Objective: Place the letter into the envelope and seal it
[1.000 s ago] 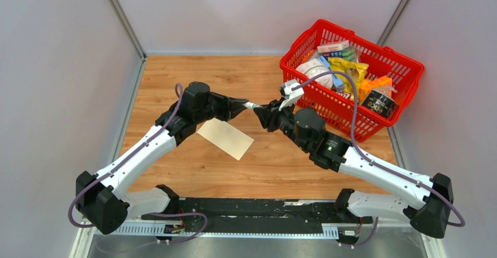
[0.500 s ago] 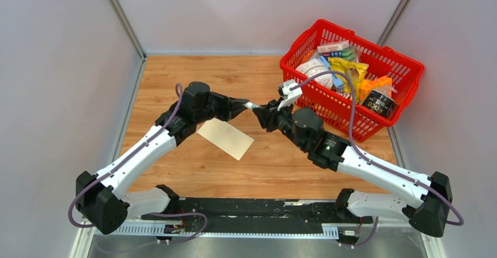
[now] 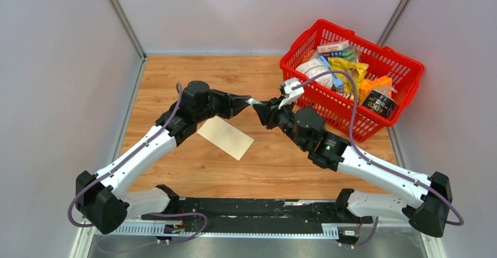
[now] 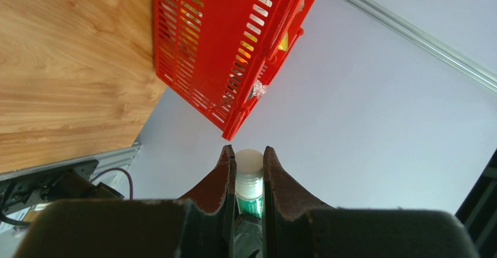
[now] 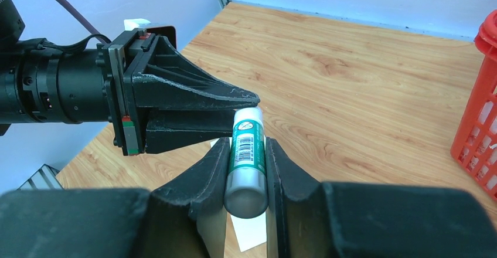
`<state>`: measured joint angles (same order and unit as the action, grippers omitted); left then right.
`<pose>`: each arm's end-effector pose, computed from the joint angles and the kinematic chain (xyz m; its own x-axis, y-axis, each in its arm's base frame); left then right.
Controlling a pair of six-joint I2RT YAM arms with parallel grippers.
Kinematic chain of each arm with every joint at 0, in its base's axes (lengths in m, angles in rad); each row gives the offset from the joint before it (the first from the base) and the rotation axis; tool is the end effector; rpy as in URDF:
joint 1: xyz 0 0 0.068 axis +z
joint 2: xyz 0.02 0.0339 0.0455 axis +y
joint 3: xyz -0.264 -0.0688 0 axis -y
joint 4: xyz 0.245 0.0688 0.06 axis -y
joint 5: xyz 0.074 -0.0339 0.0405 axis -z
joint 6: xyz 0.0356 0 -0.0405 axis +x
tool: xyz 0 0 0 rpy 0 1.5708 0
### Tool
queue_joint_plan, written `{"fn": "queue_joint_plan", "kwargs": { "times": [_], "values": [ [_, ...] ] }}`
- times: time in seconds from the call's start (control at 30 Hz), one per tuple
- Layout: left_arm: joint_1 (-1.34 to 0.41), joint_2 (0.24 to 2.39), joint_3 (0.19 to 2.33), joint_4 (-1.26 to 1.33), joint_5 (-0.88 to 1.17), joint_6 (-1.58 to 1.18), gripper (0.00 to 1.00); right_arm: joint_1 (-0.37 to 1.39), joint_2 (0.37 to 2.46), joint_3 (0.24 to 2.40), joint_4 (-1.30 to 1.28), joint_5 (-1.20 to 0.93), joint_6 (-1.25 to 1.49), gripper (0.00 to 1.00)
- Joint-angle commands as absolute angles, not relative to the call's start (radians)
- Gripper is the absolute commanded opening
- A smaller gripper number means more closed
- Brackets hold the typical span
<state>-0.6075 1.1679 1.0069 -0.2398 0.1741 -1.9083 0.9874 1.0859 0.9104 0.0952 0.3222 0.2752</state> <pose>0.2168 -0.1582 0.3338 -0.5480 -0.7509 0.3687 -0.5318 -0.0275 -0.8464 0.1505 0.2075 0.3547 -0.2104 0.1491 -0.9662 -0.5825 0.7746 0.2464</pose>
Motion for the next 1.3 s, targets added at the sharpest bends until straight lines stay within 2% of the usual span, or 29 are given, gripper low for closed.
{"fn": "queue_joint_plan", "kwargs": {
  "times": [0.0, 0.4, 0.53, 0.8, 1.03, 1.13, 1.27],
  "values": [
    [-0.653, 1.164, 1.046, -0.157, 0.242, -1.933, 0.12, 0.996, 1.091, 0.934, 0.213, 0.307, 0.262, 0.00],
    [-0.713, 1.192, 1.086, -0.095, 0.250, -1.941, 0.13, 1.002, 1.120, 0.943, 0.242, 0.336, 0.245, 0.00],
    [-0.713, 1.183, 1.088, -0.107, 0.238, -1.918, 0.23, 1.005, 1.121, 0.949, 0.233, 0.365, 0.253, 0.00],
    [-0.713, 1.154, 1.049, -0.201, 0.187, -1.839, 0.62, 1.003, 1.100, 0.982, 0.118, 0.462, 0.267, 0.00],
    [-0.706, 1.111, 0.980, -0.268, 0.117, -1.752, 0.67, 1.003, 1.066, 0.945, 0.020, 0.535, 0.314, 0.00],
    [-0.681, 1.083, 0.957, -0.372, 0.091, -1.701, 0.69, 1.002, 1.063, 0.925, -0.058, 0.564, 0.351, 0.00],
    [-0.617, 1.032, 0.893, -0.478, -0.027, -1.515, 0.71, 0.994, 1.112, 0.943, -0.182, 0.571, 0.397, 0.00]
  ]
}}
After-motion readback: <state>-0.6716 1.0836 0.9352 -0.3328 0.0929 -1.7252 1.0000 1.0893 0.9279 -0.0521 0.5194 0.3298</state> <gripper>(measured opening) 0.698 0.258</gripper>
